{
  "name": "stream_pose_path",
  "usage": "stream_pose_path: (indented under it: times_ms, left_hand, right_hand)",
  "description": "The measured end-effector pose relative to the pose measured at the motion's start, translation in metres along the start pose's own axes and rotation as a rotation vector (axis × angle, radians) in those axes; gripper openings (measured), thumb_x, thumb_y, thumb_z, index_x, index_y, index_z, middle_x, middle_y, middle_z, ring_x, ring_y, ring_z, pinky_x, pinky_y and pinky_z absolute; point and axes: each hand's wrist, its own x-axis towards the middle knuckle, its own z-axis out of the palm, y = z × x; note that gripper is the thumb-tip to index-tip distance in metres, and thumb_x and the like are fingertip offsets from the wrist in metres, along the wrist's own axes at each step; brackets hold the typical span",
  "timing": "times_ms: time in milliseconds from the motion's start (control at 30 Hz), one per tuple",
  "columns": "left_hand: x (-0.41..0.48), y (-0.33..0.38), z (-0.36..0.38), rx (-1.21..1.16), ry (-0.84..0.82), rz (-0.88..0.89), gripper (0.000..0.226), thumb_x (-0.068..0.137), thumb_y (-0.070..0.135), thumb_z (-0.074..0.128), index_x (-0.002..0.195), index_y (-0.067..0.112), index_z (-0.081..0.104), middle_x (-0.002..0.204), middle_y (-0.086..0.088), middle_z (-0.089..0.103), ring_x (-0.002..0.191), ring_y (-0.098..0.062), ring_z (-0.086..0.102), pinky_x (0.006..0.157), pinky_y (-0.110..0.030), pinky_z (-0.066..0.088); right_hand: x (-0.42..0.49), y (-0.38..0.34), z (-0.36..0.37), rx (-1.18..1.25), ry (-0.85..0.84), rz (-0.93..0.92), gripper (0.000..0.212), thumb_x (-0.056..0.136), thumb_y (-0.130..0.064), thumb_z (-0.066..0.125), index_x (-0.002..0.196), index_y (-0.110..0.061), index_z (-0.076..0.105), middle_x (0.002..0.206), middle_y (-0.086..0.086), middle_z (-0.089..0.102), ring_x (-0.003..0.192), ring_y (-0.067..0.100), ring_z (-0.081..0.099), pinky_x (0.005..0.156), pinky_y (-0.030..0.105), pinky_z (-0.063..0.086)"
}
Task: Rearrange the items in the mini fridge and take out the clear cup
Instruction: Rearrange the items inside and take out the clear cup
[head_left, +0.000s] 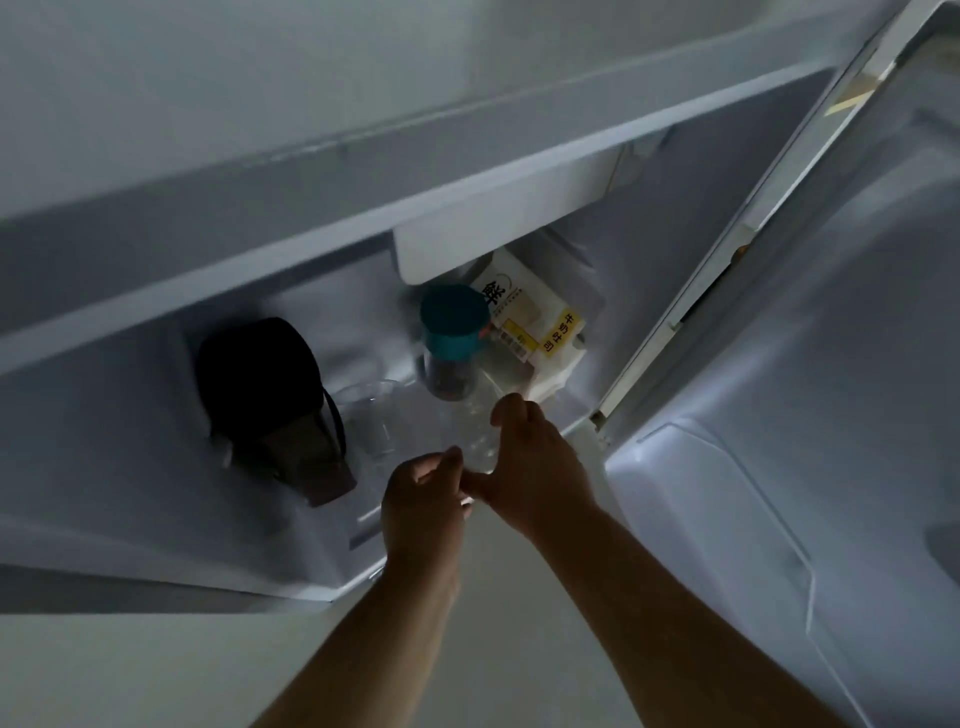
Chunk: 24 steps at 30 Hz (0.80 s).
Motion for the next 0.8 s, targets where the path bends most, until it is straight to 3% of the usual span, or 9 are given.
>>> stream_pose_path:
  times_ms: [167,233,300,400,500,633,700,800]
  left_hand:
    - [0.012,0.0,-0.001,0.064,-0.06,-0.008,0.033,0.104,0.034,0.057,0.133,0.021,0.062,0.128,-0.003,0.071,0.116,-0.021,0.068,0.106,-0.048,0.051]
    - [0.01,-0.005,-0.01,0.021,-0.057,-0.05,0.023,0.105,0.034,0.053,0.124,0.025,0.063,0.126,-0.002,0.071,0.117,-0.022,0.067,0.106,-0.047,0.051]
    - [0.006,-0.011,-0.021,-0.077,-0.033,-0.113,0.028,0.106,0.034,0.049,0.125,0.018,0.063,0.124,-0.008,0.072,0.11,-0.023,0.07,0.095,-0.043,0.054]
    - [0.006,-0.014,-0.032,-0.158,0.014,-0.179,0.041,0.109,0.036,0.039,0.136,0.011,0.059,0.128,-0.012,0.071,0.104,-0.023,0.07,0.086,-0.04,0.051]
    - [0.011,-0.01,-0.035,-0.292,0.044,-0.237,0.046,0.111,0.034,0.031,0.146,0.01,0.05,0.143,-0.015,0.062,0.123,-0.033,0.063,0.105,-0.046,0.045]
    - [0.018,-0.001,-0.037,-0.335,0.079,-0.23,0.04,0.11,0.037,0.032,0.125,0.012,0.059,0.141,-0.016,0.061,0.106,-0.026,0.064,0.107,-0.045,0.045]
    - [0.017,0.002,-0.037,-0.328,0.067,-0.208,0.042,0.109,0.039,0.036,0.133,0.013,0.059,0.142,-0.011,0.062,0.102,-0.022,0.068,0.108,-0.047,0.047]
    - [0.013,0.008,-0.036,-0.324,0.04,-0.177,0.046,0.106,0.045,0.045,0.144,0.02,0.053,0.136,-0.004,0.065,0.103,-0.021,0.073,0.101,-0.045,0.054]
  right_hand:
    - [0.016,0.001,0.019,-0.005,0.006,0.026,0.08,0.075,-0.052,0.088,0.13,-0.015,0.043,0.131,0.008,0.055,0.108,0.031,0.065,0.082,0.043,0.06]
    - [0.006,-0.006,0.021,-0.089,0.096,-0.004,0.074,0.077,-0.051,0.085,0.13,-0.014,0.047,0.129,0.007,0.056,0.107,0.029,0.062,0.08,0.042,0.059]
    - [-0.002,-0.022,0.024,-0.051,0.17,-0.059,0.056,0.083,-0.048,0.078,0.122,-0.018,0.053,0.12,0.005,0.06,0.103,0.026,0.062,0.079,0.039,0.058]
    - [0.012,-0.052,0.03,0.227,-0.051,0.046,0.042,0.09,-0.054,0.069,0.117,-0.023,0.057,0.113,0.0,0.069,0.103,0.022,0.067,0.086,0.041,0.058]
    - [0.039,-0.075,0.041,0.369,-0.272,0.163,0.065,0.089,-0.058,0.072,0.132,-0.014,0.054,0.126,0.007,0.068,0.115,0.026,0.066,0.094,0.038,0.052]
    - [0.054,-0.087,0.056,0.418,-0.346,0.279,0.084,0.085,-0.051,0.081,0.143,-0.004,0.042,0.126,0.014,0.068,0.113,0.03,0.068,0.092,0.039,0.054]
    - [0.052,-0.088,0.053,0.42,-0.311,0.282,0.08,0.083,-0.047,0.083,0.14,-0.006,0.044,0.123,0.012,0.068,0.112,0.03,0.068,0.085,0.035,0.052]
    - [0.039,-0.081,0.025,0.297,-0.101,0.087,0.071,0.08,-0.045,0.082,0.132,-0.015,0.046,0.119,0.009,0.063,0.105,0.029,0.066,0.085,0.039,0.055]
